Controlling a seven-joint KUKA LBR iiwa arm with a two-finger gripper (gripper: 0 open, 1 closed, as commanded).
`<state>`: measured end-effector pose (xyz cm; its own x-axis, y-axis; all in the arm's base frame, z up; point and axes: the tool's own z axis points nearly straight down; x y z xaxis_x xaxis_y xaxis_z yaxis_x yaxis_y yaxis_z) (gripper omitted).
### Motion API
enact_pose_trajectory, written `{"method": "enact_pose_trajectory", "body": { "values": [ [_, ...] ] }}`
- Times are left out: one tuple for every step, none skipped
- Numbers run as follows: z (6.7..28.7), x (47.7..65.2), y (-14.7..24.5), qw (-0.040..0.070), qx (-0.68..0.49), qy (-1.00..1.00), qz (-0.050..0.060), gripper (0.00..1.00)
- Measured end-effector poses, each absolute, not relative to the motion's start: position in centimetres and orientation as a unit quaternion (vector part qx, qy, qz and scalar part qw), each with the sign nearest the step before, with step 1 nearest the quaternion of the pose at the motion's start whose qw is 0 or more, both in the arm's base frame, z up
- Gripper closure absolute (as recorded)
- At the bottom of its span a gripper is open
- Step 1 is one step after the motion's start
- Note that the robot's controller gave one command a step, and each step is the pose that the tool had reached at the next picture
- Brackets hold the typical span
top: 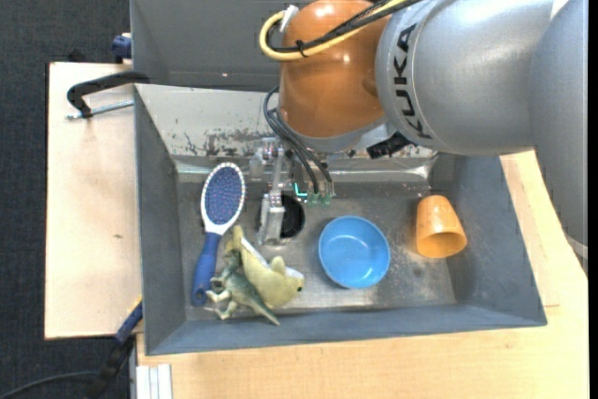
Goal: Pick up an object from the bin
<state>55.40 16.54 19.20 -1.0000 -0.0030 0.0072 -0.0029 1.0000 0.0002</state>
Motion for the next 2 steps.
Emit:
{"method": "enact_pose_trajectory", "body": {
  "values": [
    [6.9, 49.1, 13.9, -0.001, 0.029, -1.000, -0.001, 0.00],
    [10.2, 49.7, 15.0, -0.004, -0.015, -1.000, -0.002, 0.00]
  ]
}}
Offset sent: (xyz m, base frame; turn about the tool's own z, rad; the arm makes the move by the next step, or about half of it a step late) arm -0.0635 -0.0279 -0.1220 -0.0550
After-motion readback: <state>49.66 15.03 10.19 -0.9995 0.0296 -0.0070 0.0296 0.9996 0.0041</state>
